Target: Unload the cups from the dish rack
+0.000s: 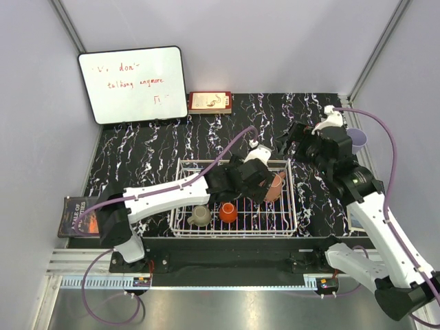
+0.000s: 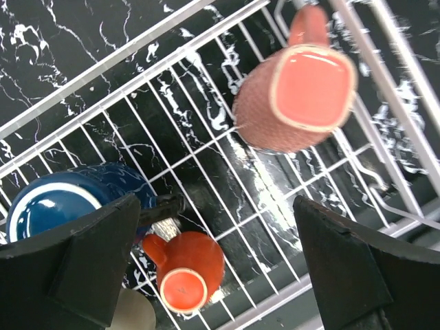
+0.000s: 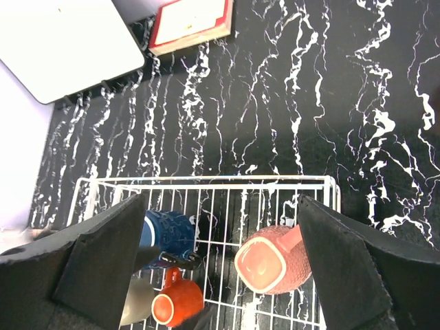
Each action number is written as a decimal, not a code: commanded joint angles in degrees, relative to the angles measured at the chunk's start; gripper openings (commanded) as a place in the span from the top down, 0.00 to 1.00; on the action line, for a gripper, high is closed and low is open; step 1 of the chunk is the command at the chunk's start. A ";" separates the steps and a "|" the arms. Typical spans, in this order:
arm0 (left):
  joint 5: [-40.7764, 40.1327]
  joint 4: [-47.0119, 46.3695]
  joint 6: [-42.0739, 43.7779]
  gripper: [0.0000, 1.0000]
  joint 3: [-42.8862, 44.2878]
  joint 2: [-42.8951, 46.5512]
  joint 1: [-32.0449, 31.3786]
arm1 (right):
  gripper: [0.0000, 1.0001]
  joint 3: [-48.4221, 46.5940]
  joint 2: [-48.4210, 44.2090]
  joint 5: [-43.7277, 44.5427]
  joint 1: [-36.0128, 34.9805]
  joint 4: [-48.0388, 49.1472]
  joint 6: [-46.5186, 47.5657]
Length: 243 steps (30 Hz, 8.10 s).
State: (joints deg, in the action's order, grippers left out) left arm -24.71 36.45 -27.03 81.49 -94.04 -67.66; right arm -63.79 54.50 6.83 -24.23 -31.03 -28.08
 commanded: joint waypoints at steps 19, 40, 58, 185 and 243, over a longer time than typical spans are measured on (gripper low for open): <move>8.98 -16.85 2.51 0.01 4.28 -7.02 0.16 | 0.00 8.59 -8.01 -5.16 0.06 2.64 -1.81; 9.42 -17.81 0.92 0.02 7.19 -17.05 1.56 | 0.00 10.09 -15.47 -3.93 0.06 3.96 -2.86; 10.21 -20.10 0.22 0.30 2.35 -15.30 1.65 | 0.00 10.62 -17.15 -2.88 0.06 5.10 -4.53; 60.13 -97.97 -45.13 1.00 -46.07 17.75 25.65 | 0.54 28.63 1.05 -41.55 -3.72 67.41 -39.60; 17.86 -13.16 -24.22 0.02 -32.71 42.26 25.12 | 1.00 -40.16 44.07 16.45 5.59 -13.79 -4.19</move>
State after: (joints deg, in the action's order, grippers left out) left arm -2.46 17.98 -53.65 45.84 -53.39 -42.68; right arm -91.85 90.52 15.79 -18.41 -37.87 -35.73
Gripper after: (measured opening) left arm 0.983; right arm 0.231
